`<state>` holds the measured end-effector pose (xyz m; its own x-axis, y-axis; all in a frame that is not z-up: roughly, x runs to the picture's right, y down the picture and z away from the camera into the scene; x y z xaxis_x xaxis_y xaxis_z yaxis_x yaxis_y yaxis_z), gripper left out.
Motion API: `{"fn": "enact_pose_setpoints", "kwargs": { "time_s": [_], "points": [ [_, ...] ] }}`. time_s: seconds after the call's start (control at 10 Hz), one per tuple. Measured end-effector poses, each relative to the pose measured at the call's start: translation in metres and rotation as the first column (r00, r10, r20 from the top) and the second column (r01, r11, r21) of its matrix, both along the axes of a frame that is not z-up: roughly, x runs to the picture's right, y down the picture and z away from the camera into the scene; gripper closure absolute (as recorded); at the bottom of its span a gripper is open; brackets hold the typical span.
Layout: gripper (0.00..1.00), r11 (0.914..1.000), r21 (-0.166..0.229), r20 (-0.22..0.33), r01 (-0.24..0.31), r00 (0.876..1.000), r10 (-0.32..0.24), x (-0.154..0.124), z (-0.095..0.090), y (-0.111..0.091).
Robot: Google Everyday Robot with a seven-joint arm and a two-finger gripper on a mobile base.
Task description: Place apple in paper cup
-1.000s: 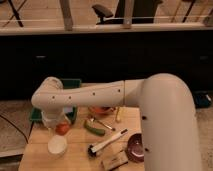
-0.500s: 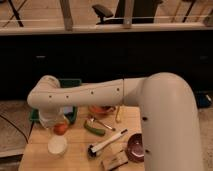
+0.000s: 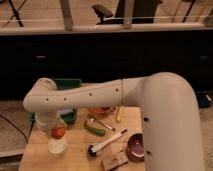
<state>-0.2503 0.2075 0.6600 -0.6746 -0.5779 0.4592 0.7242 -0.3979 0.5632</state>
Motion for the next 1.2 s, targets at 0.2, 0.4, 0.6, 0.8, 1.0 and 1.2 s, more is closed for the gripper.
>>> {"fn": "enact_pose_setpoints", "kwargs": {
  "time_s": [0.2, 0.4, 0.6, 0.8, 1.0, 1.2],
  "points": [
    [1.00, 1.0000, 0.000, 0.012, 0.005, 1.000, -0.005, -0.0005, -0.0048, 0.0044],
    [1.00, 1.0000, 0.002, 0.024, 0.007, 1.000, -0.007, -0.0007, -0.0065, 0.0070],
    [1.00, 1.0000, 0.001, 0.030, 0.009, 1.000, -0.009, -0.0004, -0.0069, 0.0083],
    [1.00, 0.9999, -0.001, 0.037, 0.011, 0.999, -0.011, -0.0006, -0.0081, 0.0098],
    [1.00, 0.9999, -0.005, 0.040, 0.011, 0.999, -0.011, -0.0002, -0.0088, 0.0109],
    [0.83, 0.9999, -0.016, 0.041, 0.002, 0.999, -0.001, 0.0015, -0.0097, 0.0118]
  ]
}}
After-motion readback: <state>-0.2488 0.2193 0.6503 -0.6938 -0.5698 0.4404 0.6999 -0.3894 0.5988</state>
